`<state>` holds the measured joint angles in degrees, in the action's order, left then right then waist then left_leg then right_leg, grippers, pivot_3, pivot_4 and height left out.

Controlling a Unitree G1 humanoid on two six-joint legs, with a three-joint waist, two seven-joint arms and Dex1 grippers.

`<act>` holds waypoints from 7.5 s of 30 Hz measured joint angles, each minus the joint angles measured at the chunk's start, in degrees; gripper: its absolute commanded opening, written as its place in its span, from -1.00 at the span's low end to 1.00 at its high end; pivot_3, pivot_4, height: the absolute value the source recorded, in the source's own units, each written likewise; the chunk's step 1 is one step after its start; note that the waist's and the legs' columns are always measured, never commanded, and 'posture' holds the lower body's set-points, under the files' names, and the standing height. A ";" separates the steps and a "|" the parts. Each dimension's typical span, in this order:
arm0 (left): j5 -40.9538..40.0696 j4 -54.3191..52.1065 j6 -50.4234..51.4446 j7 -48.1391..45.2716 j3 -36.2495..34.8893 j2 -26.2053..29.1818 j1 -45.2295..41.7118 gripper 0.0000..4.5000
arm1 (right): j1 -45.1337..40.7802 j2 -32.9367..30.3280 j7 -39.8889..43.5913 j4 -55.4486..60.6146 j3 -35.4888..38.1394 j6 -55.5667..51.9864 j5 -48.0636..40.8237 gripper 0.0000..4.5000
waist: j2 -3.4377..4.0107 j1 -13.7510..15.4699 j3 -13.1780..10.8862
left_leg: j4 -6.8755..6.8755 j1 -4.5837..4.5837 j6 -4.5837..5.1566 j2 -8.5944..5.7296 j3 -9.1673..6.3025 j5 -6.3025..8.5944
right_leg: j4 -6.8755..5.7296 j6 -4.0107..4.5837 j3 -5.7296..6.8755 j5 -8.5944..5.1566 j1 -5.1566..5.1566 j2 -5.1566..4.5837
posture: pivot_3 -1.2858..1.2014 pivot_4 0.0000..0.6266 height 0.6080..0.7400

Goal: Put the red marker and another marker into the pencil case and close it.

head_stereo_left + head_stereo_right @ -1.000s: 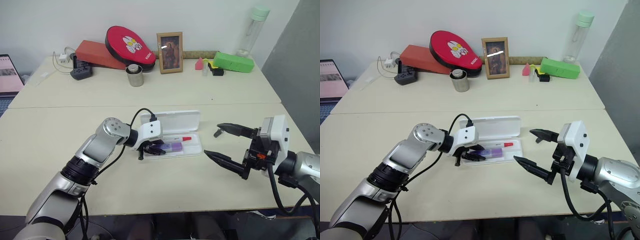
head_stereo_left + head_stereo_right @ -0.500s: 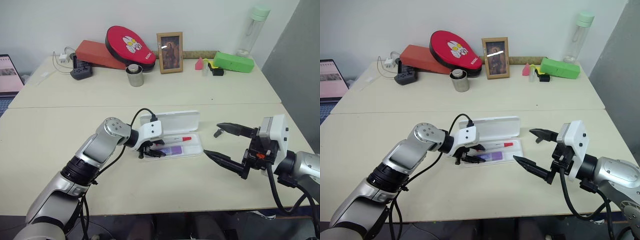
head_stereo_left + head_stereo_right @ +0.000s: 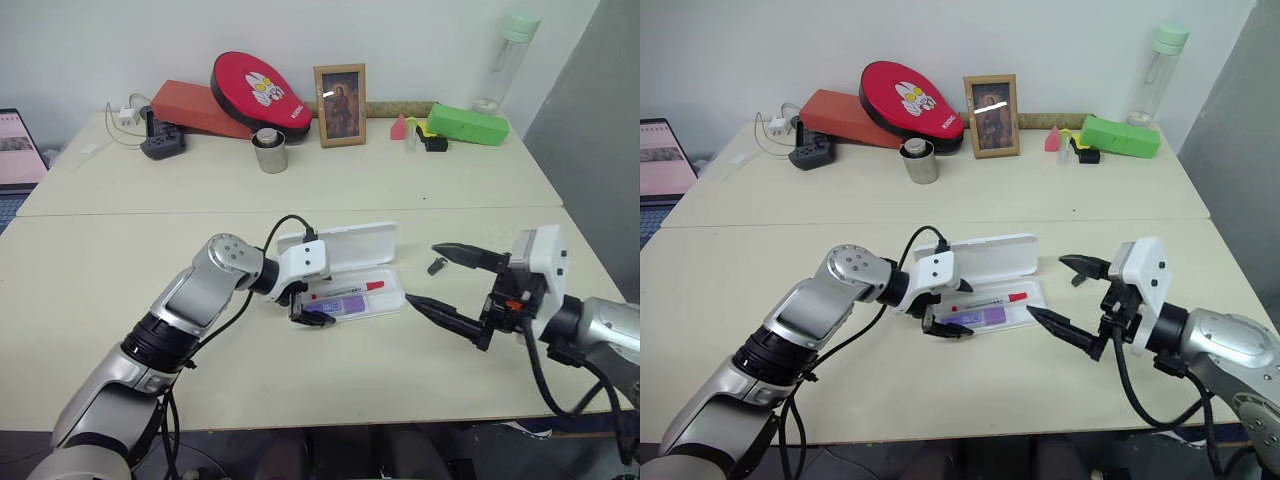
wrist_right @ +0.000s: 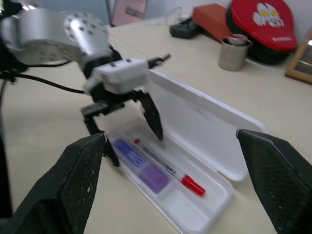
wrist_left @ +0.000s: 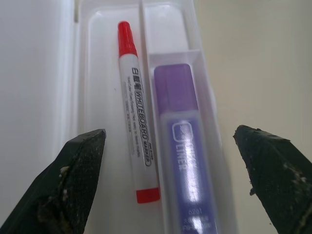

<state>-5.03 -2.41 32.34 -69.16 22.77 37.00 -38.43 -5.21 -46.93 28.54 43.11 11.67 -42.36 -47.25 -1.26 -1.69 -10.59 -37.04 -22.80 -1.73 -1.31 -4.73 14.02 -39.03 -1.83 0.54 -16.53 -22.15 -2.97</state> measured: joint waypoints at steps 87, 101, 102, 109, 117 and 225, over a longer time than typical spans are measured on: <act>-19.68 -12.33 -4.33 -1.65 -19.55 10.99 13.72 1.00 | -37.26 -0.20 42.96 -42.42 -38.43 23.16 42.29 -0.95 | 0.09 -0.13 -0.05 | 0.03 -0.04 -0.01 0.00 -0.06 -0.01 | 0.03 0.01 -0.03 0.00 -0.12 -0.07 | 0.03 -0.52 1.00; -21.68 -16.10 -1.34 1.07 -21.03 12.29 14.95 1.00 | -40.52 4.95 49.34 -51.92 -40.62 31.28 50.54 -0.95 | 0.09 -0.15 -0.05 | 0.03 0.01 -0.02 0.02 -0.10 -0.01 | -0.01 0.02 -0.05 0.00 -0.12 -0.04 | 0.03 -0.52 1.00; -21.72 -16.29 -1.33 1.09 -21.04 12.30 14.95 1.00 | -40.54 5.33 49.40 -52.09 -40.62 31.52 50.66 -0.95 | 0.09 -0.13 -0.05 | 0.03 0.01 -0.03 0.02 -0.11 -0.01 | -0.01 0.02 -0.04 0.00 -0.12 -0.04 | 0.03 -0.52 1.00; -21.77 -17.12 -0.48 2.27 -21.04 12.36 15.20 1.00 | -40.86 6.34 50.42 -52.25 -40.50 31.82 50.78 -0.33 | 0.09 -0.09 -0.05 | 0.03 0.01 -0.03 0.01 -0.12 -0.01 | 0.00 0.02 -0.05 0.00 -0.12 -0.05 | 0.03 -0.52 1.00; -21.77 -17.24 -0.27 2.46 -21.04 12.36 15.20 1.00 | -40.94 6.33 51.45 -51.28 -39.72 31.77 50.60 0.51 | 0.09 -0.09 -0.05 | 0.03 0.00 -0.03 0.01 -0.13 -0.01 | -0.01 0.02 -0.04 0.00 -0.12 -0.05 | 0.03 -0.52 1.00; -26.26 -6.92 0.77 27.39 -42.42 10.88 28.67 1.00 | -21.45 10.80 23.15 -38.35 -2.66 2.07 30.15 0.65 | 0.10 -0.11 -0.07 | 0.17 0.09 -0.04 0.09 -0.06 0.01 | 0.02 0.10 -0.16 0.04 -0.14 -0.15 | 0.03 -0.52 1.00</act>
<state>-31.29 -9.33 33.11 -41.78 -19.65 47.87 -9.76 -26.67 -36.13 51.69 4.76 9.00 -40.29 -17.10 -1.16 -1.80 -10.65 -36.88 -22.71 -1.78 -1.21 -4.79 14.03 -39.01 -1.73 0.38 -16.49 -22.29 -3.12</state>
